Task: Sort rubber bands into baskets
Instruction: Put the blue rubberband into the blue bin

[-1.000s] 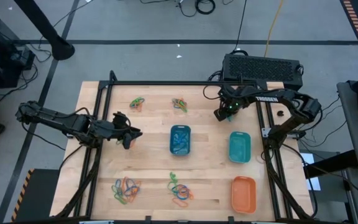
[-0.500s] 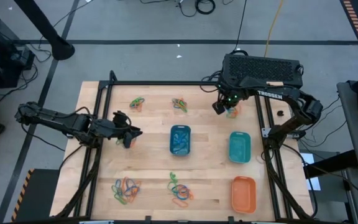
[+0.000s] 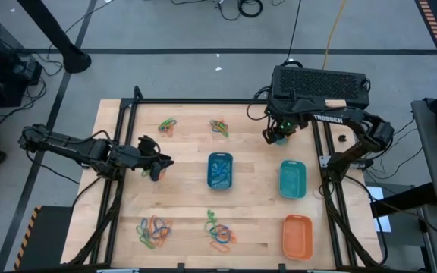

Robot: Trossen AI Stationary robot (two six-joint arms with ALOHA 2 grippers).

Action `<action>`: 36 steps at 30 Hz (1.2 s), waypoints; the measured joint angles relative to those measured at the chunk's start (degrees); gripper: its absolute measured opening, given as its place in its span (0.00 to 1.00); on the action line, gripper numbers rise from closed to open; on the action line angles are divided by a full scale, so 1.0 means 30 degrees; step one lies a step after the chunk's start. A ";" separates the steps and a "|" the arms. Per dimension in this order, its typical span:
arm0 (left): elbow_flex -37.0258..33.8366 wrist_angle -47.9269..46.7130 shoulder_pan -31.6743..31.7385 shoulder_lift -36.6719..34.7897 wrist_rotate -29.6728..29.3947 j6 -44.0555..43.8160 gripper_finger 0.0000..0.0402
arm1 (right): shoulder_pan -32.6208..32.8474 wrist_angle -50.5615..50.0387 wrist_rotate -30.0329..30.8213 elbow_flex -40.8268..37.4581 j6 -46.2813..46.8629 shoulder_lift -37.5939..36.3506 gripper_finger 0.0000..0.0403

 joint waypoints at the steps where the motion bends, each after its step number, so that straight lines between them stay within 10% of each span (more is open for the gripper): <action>1: 0.0000 0.0000 0.0000 0.0003 0.0000 0.0000 0.34 | 0.0000 0.0062 0.0000 -0.0072 0.0128 0.0000 0.18; 36: 0.0000 -0.0006 0.0000 0.0000 0.0138 0.0000 0.34 | 0.0488 0.3894 0.0014 -0.3119 0.1832 0.0007 0.27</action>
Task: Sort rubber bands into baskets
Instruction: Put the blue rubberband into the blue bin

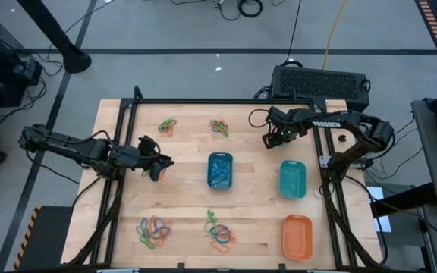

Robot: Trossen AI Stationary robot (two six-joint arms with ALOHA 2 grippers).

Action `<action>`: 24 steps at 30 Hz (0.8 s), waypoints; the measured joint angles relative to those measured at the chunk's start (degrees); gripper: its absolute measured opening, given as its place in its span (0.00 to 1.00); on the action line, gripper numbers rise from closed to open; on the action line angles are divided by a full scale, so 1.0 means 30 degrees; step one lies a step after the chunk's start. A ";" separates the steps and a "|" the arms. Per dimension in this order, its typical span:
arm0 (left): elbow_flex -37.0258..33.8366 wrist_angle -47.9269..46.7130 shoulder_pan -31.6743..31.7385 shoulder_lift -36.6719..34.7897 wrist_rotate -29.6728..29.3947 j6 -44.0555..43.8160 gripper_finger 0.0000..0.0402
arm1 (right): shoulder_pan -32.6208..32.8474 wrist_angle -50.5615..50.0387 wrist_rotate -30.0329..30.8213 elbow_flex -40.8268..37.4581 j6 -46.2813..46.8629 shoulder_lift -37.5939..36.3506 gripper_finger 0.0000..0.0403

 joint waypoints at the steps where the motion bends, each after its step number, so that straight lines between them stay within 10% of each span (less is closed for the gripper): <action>1: 0.0000 0.0001 0.0000 0.0003 -0.0003 0.0000 0.33 | 0.0000 0.0029 0.0000 -0.0007 0.0000 0.0000 0.27; 24: 0.0000 -0.0002 0.0000 -0.0002 0.0160 -0.0124 0.33 | 0.0043 -0.0594 -0.0608 0.0528 -0.0859 0.0000 0.00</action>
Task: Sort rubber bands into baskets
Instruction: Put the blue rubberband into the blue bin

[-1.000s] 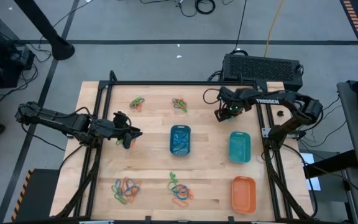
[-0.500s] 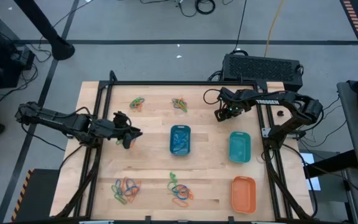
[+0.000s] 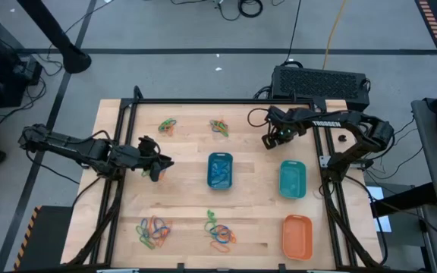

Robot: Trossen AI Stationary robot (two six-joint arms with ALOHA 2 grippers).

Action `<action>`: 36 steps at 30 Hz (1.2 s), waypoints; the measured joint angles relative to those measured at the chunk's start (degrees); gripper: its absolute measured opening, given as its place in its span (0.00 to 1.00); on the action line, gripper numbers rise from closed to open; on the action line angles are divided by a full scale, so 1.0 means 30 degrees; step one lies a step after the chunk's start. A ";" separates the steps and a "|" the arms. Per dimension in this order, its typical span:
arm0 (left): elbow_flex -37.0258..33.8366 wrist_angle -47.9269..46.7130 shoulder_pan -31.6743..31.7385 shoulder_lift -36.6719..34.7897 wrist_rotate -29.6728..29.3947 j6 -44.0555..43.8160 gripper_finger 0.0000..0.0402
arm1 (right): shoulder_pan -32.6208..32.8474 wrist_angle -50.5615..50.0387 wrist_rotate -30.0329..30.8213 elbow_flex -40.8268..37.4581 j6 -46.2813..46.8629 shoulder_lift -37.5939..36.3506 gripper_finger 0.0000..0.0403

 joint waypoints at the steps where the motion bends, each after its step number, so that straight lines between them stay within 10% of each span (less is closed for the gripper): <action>1: 0.0000 0.0000 0.0000 0.0007 0.0000 0.0000 0.34 | 0.0055 -0.0266 0.0004 0.0251 -0.0124 0.0000 0.00; 12: 0.0000 0.0000 0.0000 0.0006 0.0016 0.0000 0.34 | 0.1607 -0.1793 -0.0439 0.4726 -0.0740 0.0000 0.00; 22: 0.0000 -0.0007 -0.0007 0.0006 -0.0339 0.0278 0.34 | 0.7215 0.2166 -0.0473 0.6437 0.0647 0.0000 0.00; 36: 0.0000 -0.0317 0.0113 0.0095 -0.4798 0.7039 0.33 | 1.2205 0.7715 0.2828 0.6444 0.3484 0.2753 0.00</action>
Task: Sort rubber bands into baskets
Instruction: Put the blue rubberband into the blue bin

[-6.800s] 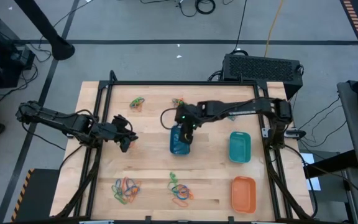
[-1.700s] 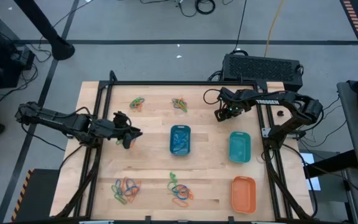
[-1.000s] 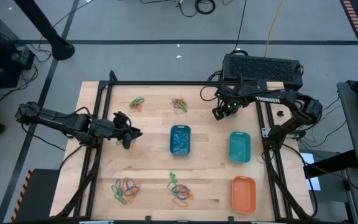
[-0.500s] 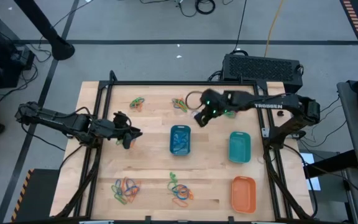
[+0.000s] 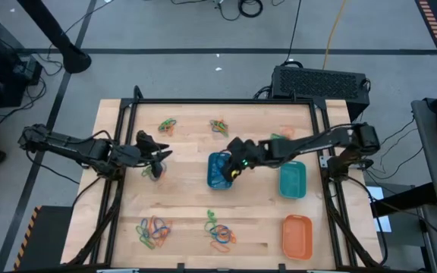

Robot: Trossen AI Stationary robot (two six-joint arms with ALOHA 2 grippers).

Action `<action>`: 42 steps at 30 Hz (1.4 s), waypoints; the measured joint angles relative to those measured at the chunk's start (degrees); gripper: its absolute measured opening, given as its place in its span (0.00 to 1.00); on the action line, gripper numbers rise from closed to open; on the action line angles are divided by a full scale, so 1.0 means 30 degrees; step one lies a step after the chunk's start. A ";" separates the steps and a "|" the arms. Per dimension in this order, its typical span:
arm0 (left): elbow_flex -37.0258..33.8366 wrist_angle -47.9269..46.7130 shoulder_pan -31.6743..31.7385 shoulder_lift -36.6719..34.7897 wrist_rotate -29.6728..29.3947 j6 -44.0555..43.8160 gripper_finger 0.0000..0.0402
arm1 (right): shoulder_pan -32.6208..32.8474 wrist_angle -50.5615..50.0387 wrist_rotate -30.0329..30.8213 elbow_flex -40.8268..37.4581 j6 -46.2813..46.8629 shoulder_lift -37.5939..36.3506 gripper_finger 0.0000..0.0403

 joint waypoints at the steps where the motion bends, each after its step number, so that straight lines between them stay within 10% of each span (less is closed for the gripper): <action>1: 0.0000 -0.0234 0.0136 -0.0007 -0.0008 -0.0082 0.33 | 0.0138 0.0200 -0.0046 0.0000 0.0153 0.0393 0.00; 12: 0.0000 -0.2709 0.1024 0.0007 0.2068 -0.2193 0.34 | 0.0502 0.0355 -0.1510 0.1418 0.0842 0.2659 0.02; 25: 0.0000 -0.5905 0.1476 0.0262 0.5383 -0.6527 0.33 | 0.0029 -0.2305 -0.1831 0.2631 0.0188 0.2954 0.31; 42: 0.0000 -0.4567 0.1409 0.4691 1.0708 -0.5605 0.33 | -0.0139 -0.1963 -0.3480 0.2616 -0.0244 0.2945 0.40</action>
